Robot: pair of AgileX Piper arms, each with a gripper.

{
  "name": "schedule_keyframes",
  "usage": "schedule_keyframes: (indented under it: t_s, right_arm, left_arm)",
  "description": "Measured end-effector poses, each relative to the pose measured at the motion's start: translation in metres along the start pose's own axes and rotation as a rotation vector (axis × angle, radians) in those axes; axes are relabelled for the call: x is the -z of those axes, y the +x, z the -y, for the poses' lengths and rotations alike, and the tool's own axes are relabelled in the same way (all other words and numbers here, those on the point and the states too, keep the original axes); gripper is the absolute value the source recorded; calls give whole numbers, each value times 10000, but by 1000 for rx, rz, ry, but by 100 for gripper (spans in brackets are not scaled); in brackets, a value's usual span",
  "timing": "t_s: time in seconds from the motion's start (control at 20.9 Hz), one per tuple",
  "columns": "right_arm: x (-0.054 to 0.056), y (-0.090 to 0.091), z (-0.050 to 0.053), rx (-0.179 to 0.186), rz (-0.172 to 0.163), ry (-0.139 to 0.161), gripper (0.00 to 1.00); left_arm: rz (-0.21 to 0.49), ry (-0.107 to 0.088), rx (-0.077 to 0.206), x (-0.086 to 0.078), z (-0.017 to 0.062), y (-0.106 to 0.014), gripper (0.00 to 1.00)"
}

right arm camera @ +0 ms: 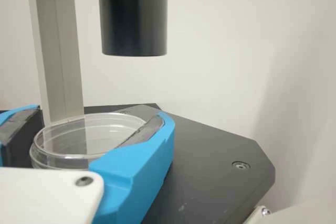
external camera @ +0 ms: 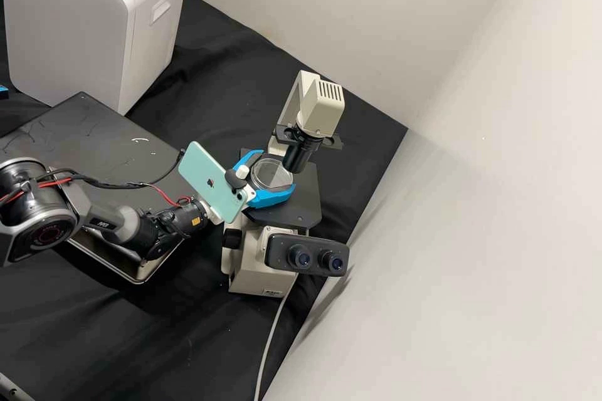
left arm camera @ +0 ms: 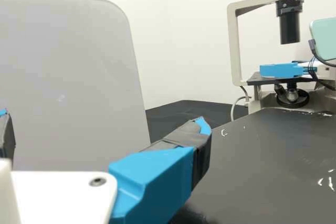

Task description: Place the petri dish on the bench

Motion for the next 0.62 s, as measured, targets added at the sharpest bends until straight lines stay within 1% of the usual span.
schedule_keyframes:
  t_s: [0.19, 0.29, 0.48, 0.62]
  right_arm:
    - [-1, 0, -1, -1, 1, 1, 0]
    - [5, -3, 4, -3, -4, 1, 0]
    - [12, -69, 36, 1, -8, 4, 0]
    - [31, -174, 28, 1, -12, 4, 0]
  left_arm:
    - [1, 0, 2, -2, 3, -3, 100]
    - [3, 0, 3, -4, 6, -4, 100]
    - [5, 2, 2, -7, 1, -5, 100]
    - [5, 2, 2, -7, 1, -5, 100]
